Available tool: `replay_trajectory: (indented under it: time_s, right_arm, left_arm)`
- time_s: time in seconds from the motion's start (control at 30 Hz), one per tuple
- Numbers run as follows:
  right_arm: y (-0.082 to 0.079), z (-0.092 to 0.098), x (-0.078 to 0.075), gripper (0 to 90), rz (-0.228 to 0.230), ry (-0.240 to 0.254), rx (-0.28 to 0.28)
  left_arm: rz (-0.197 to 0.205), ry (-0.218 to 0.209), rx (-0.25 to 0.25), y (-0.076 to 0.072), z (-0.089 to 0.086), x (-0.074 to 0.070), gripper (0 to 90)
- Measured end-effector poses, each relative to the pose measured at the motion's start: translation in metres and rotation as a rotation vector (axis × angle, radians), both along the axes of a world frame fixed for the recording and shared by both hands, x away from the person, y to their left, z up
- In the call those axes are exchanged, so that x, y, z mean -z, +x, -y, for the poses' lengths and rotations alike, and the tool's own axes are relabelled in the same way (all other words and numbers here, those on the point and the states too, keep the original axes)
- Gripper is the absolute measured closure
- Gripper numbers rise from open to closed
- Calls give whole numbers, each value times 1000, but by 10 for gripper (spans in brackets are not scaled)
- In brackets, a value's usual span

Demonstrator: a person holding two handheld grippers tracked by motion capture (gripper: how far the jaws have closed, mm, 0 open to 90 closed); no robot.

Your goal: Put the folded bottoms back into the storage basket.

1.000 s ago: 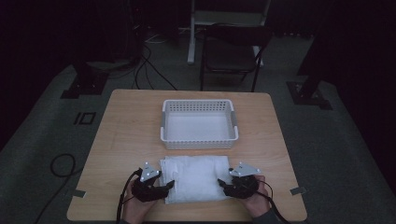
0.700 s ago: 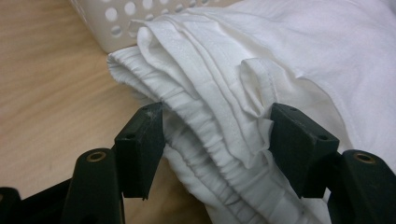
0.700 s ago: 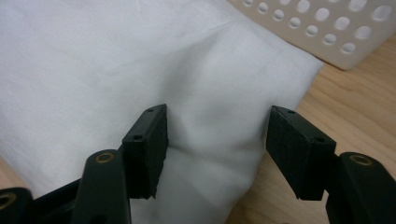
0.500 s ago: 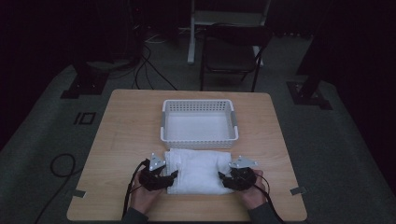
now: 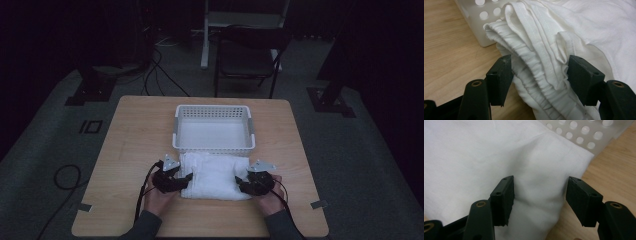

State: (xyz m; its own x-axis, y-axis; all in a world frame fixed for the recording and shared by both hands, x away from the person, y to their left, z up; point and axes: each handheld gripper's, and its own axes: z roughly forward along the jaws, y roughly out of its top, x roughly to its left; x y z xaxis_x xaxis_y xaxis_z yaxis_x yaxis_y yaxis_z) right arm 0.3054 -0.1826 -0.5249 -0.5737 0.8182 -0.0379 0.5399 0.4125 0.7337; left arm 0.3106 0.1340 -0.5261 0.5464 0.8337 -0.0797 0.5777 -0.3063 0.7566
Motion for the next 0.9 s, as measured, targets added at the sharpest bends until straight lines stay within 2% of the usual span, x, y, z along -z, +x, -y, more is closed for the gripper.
replay_trajectory:
  time_s: [0.13, 0.2, 0.3, 0.37, 0.4, 0.5, 0.57, 0.67, 0.7, 0.9]
  right_arm:
    - [7, -3, -1, 409, 2, -7, 7]
    - [7, -2, -1, 409, 1, -7, 6]
    - [7, -2, -1, 409, 1, -8, 7]
    - [7, -2, -1, 409, 2, -8, 7]
    - [7, -2, -1, 409, 2, -8, 7]
    - [6, -2, -1, 409, 4, -7, 12]
    - [5, -2, -1, 412, 6, -9, 14]
    - [5, -2, -1, 417, 5, -7, 15]
    - [5, -2, -1, 417, 5, -7, 15]
    - [6, 0, -1, 412, -23, 22, 27]
  left_arm:
    - [-3, 0, -12, 5, 0, -1, 372]
    - [-14, -29, -12, 6, -4, -6, 362]
    - [4, -82, -30, 7, -12, -17, 323]
    - [19, -114, -35, 7, -14, -26, 264]
    - [27, -145, -39, 7, -14, -31, 237]
    - [27, -188, -32, 9, -11, -40, 160]
    - [17, -185, -32, 12, -5, -41, 132]
    - [-15, -191, -35, 17, 5, -35, 89]
    - [-15, -191, -35, 17, 5, -35, 77]
    - [-62, -120, -71, 22, 19, -11, 33]
